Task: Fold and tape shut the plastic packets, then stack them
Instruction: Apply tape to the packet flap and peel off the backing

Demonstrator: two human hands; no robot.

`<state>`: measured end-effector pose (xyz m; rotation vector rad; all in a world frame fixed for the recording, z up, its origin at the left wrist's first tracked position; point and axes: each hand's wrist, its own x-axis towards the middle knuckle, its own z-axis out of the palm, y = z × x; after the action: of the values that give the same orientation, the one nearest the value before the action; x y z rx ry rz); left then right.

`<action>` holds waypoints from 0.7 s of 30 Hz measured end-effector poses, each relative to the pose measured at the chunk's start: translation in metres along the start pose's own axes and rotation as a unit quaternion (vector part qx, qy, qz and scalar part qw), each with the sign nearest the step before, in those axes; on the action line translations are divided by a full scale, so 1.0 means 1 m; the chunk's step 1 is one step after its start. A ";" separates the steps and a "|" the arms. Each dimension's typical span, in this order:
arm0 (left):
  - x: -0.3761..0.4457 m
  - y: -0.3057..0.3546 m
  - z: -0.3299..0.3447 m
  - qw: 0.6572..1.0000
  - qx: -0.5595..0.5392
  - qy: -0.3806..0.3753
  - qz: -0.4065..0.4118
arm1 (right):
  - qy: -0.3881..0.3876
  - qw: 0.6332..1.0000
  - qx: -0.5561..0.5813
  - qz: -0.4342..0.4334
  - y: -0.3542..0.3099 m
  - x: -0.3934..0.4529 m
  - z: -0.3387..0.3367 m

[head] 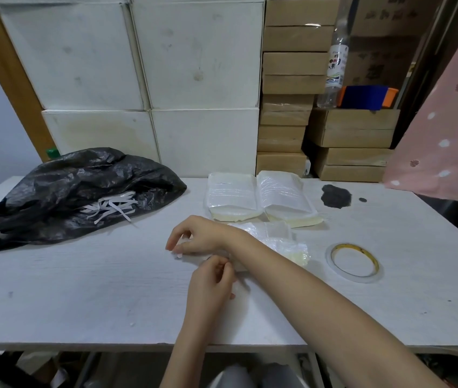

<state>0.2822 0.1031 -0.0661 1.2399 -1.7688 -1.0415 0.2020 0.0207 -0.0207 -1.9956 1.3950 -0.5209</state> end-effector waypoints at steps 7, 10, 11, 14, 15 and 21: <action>-0.003 0.002 0.000 1.000 -0.004 0.001 -0.001 | -0.012 1.000 0.000 -0.003 0.001 -0.001 0.002; -0.003 0.001 -0.001 1.000 -0.009 0.004 0.001 | 0.008 1.000 -0.015 -0.002 0.000 0.000 0.001; -0.003 0.001 0.000 1.000 -0.014 0.004 0.004 | 0.015 1.000 -0.015 -0.005 -0.001 -0.001 0.000; -0.004 0.000 0.001 1.000 -0.026 0.003 0.012 | 0.048 0.998 0.000 -0.028 -0.009 -0.010 -0.013; -0.005 0.000 0.001 0.999 -0.033 0.003 0.015 | 0.067 0.997 0.005 -0.037 -0.012 -0.015 -0.020; -0.005 -0.001 0.002 0.998 -0.058 0.001 0.007 | 0.281 0.955 0.090 -0.001 0.010 -0.101 -0.061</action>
<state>0.2822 0.1077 -0.0683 1.1556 -1.6889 -1.1182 0.1198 0.0957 0.0201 -1.7696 1.5958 -1.2439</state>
